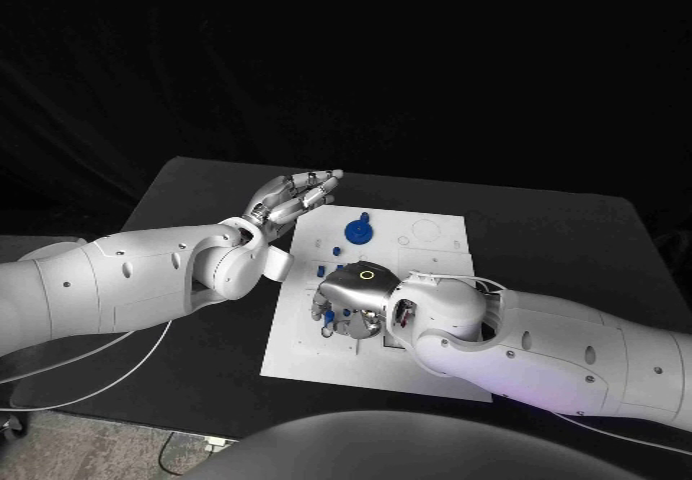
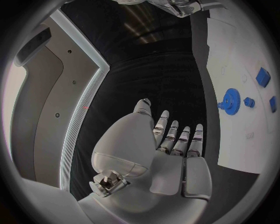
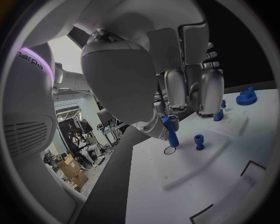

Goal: Assemble the parts on the task board

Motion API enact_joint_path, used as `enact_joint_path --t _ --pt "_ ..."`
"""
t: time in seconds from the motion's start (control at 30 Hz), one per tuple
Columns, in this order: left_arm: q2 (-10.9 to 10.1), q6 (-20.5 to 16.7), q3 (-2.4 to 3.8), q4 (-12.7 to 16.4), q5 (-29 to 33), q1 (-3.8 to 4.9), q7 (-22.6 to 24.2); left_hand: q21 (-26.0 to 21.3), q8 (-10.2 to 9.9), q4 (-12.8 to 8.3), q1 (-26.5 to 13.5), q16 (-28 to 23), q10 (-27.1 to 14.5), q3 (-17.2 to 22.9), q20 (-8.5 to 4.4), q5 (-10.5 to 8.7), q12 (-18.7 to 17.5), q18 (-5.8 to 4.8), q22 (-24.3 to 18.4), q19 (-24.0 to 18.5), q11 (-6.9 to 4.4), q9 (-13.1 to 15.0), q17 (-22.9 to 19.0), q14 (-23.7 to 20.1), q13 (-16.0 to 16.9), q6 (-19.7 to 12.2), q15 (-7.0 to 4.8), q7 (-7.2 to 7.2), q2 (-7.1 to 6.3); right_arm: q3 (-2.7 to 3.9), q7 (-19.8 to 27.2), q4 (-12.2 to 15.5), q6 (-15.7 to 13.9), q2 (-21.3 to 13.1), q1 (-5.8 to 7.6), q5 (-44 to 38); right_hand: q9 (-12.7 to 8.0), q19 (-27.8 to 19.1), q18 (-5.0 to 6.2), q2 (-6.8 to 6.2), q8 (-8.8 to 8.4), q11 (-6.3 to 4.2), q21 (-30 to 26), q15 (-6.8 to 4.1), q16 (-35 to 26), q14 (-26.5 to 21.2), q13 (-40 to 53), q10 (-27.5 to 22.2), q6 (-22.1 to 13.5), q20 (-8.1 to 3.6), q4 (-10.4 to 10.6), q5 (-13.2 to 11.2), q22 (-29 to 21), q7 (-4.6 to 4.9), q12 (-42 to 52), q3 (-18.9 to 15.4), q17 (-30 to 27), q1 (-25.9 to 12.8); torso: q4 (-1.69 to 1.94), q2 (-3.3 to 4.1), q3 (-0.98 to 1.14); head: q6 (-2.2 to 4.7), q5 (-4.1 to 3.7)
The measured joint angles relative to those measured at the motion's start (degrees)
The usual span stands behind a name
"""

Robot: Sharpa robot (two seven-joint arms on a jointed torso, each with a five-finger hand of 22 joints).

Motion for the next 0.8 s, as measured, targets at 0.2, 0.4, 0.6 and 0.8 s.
enact_joint_path --t 0.2,0.4,0.6,0.8 --pt "0.08 0.1 0.0 -0.07 0.03 0.0 -0.03 0.0 0.0 0.0 0.23 0.26 0.21 0.0 0.0 0.0 0.0 0.0 0.19 0.0 0.21 0.05 0.07 0.41 0.0 0.28 0.0 0.28 0.23 -0.01 0.0 0.08 0.41 -0.14 -0.55 -0.73 0.0 0.0 0.0 -0.07 0.0 0.0 0.0 0.0 0.0 0.0 0.02 0.0 0.0 0.0 -0.08 -0.31 0.0 0.0 -0.08 0.08 0.0 -0.07 -0.01 -0.02 0.01 0.0 -0.23" --pt "0.21 0.25 0.0 -0.11 0.04 0.0 -0.09 0.0 0.21 0.0 0.23 0.59 0.21 0.0 -0.21 0.0 0.25 0.0 0.32 0.22 0.2 0.05 0.07 0.62 0.04 0.5 0.21 0.08 0.23 0.02 0.05 0.38 0.4 -0.21 -0.81 -1.09 0.0 0.0 0.01 -0.07 0.0 -0.01 0.0 0.0 0.0 0.0 0.05 0.0 0.0 0.0 -0.15 -0.34 -0.01 0.0 -0.19 0.15 0.0 -0.07 0.05 -0.02 0.01 0.0 -0.4" --pt "0.22 0.34 0.0 -0.14 0.06 0.0 -0.17 0.0 0.21 0.0 0.23 0.87 0.36 0.0 0.0 0.23 0.53 -0.01 0.16 0.42 0.35 0.12 0.12 1.01 0.04 1.03 0.2 0.38 0.23 0.06 0.17 0.33 0.17 -0.09 -1.09 -1.17 -0.01 0.0 0.0 -0.15 -0.17 -0.01 0.0 0.0 0.0 0.0 0.06 -0.01 0.0 0.0 -0.15 -0.41 -0.01 0.0 0.01 0.15 0.09 -0.15 0.08 -0.03 0.01 0.0 -0.39" --pt "0.21 0.41 0.0 -0.14 0.07 0.0 -0.28 0.0 0.46 0.0 0.23 0.87 0.41 0.0 0.0 0.23 0.53 -0.01 0.07 0.42 0.41 0.18 0.12 1.02 0.04 1.46 0.21 0.39 0.23 0.02 0.29 0.06 -0.28 0.36 -1.54 -1.17 -0.01 0.0 0.0 -0.15 -0.59 -0.02 0.0 0.0 0.0 0.0 0.12 -0.01 0.0 0.0 -0.15 -1.23 -0.02 0.0 0.01 0.15 0.16 -0.14 0.11 -0.03 0.0 0.0 -0.34"
